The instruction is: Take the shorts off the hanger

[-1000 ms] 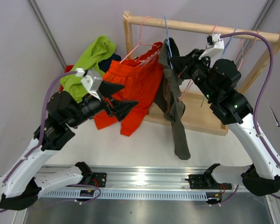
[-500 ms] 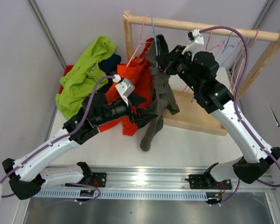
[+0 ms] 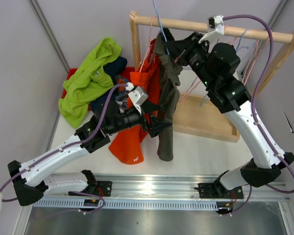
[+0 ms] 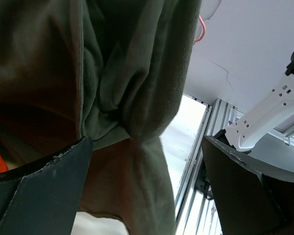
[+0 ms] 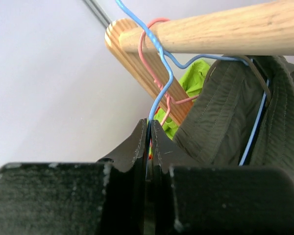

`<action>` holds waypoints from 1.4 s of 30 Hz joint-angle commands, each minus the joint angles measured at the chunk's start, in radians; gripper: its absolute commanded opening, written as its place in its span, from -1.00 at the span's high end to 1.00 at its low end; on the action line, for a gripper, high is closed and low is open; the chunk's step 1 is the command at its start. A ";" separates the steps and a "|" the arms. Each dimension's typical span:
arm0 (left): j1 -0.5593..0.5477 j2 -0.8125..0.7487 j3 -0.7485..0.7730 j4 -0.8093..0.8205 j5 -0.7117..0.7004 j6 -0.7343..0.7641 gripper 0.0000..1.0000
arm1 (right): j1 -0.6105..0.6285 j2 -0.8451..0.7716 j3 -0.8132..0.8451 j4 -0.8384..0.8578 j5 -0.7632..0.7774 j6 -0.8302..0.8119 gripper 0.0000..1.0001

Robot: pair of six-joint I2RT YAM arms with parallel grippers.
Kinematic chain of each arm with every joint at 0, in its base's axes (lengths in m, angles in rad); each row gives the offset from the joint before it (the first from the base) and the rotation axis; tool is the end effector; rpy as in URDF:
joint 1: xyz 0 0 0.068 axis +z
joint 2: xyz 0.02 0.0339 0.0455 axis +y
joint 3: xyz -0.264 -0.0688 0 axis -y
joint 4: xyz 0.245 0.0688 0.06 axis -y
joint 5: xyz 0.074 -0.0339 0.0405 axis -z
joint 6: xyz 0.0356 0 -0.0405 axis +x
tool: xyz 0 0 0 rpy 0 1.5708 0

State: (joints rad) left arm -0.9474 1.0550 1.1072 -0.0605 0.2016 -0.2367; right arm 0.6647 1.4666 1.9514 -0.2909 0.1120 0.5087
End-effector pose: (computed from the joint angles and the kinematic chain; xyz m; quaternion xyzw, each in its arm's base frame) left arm 0.1344 -0.1992 0.4150 0.3122 0.6376 -0.4503 0.5415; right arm 0.2297 0.1749 0.5644 -0.0063 0.6358 0.3972 0.6618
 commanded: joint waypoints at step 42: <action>-0.496 0.017 -0.251 0.197 -0.390 -0.105 1.00 | 0.013 -0.183 -0.169 0.217 0.304 0.099 1.00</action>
State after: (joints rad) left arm -1.3693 1.0698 0.9100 0.1825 -0.1699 -0.2848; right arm 0.7124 1.2877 1.7000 -0.2516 0.3756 0.6018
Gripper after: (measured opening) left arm 0.015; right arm 0.063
